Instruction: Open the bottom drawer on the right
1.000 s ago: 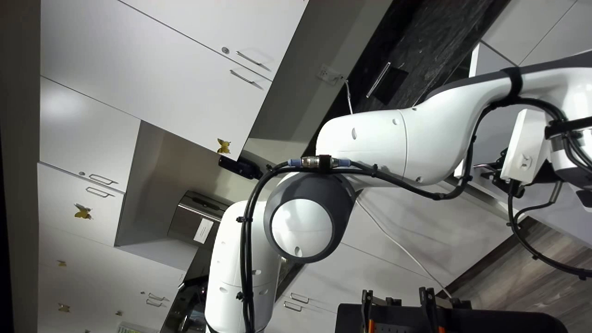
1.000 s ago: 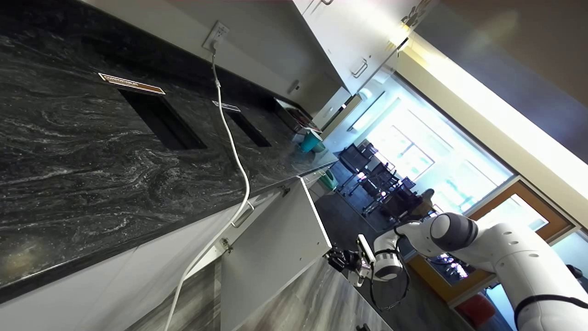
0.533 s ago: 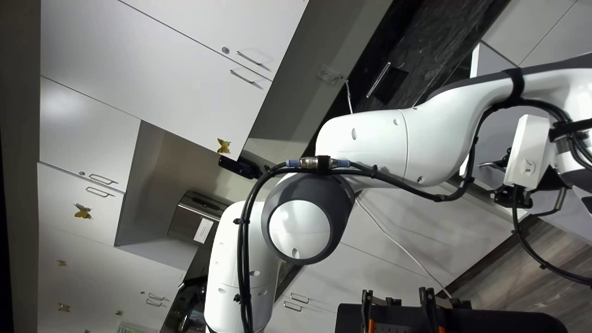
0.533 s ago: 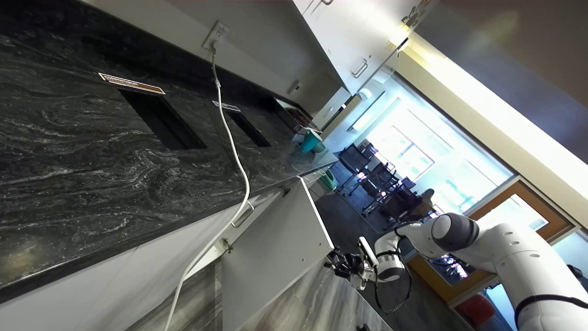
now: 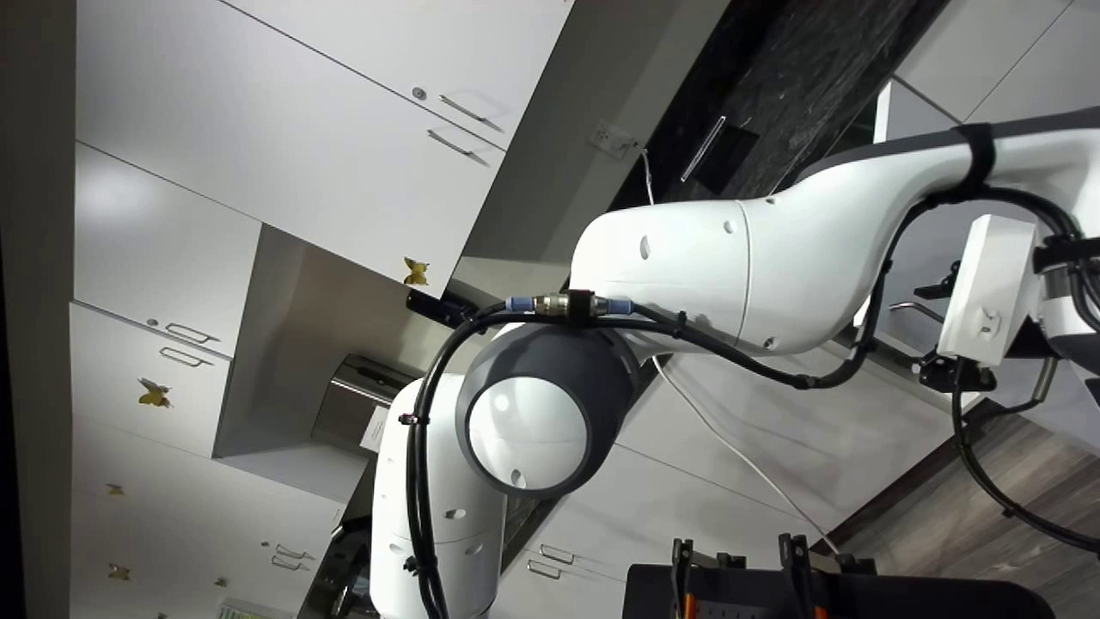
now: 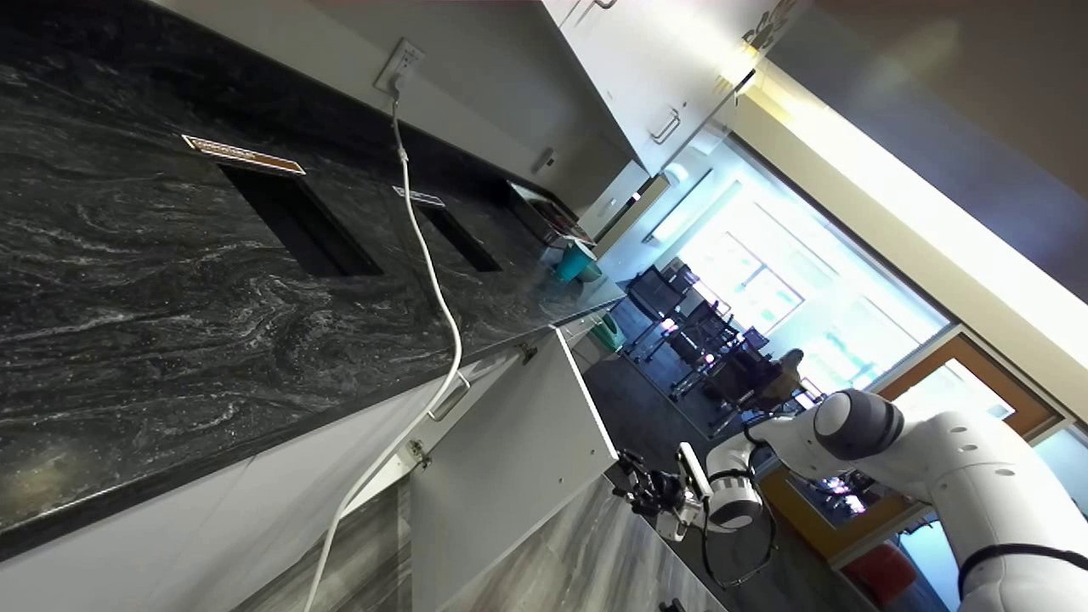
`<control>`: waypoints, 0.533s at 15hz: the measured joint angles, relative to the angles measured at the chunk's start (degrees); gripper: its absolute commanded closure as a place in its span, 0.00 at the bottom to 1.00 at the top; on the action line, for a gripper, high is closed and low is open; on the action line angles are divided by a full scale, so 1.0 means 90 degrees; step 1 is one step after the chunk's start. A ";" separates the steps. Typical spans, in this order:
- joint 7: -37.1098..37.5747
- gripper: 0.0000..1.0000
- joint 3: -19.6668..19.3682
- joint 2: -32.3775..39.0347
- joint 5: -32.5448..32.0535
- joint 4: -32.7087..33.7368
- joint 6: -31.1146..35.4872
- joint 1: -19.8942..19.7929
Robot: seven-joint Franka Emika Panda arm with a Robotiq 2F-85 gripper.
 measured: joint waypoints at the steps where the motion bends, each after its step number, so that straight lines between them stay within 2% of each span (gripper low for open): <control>1: -0.0110 0.00 0.0002 -0.0071 0.0072 -0.0114 -0.0002 -0.0014; 8: -0.1394 0.00 -0.0081 -0.0914 0.0467 -0.1346 -0.0001 -0.0033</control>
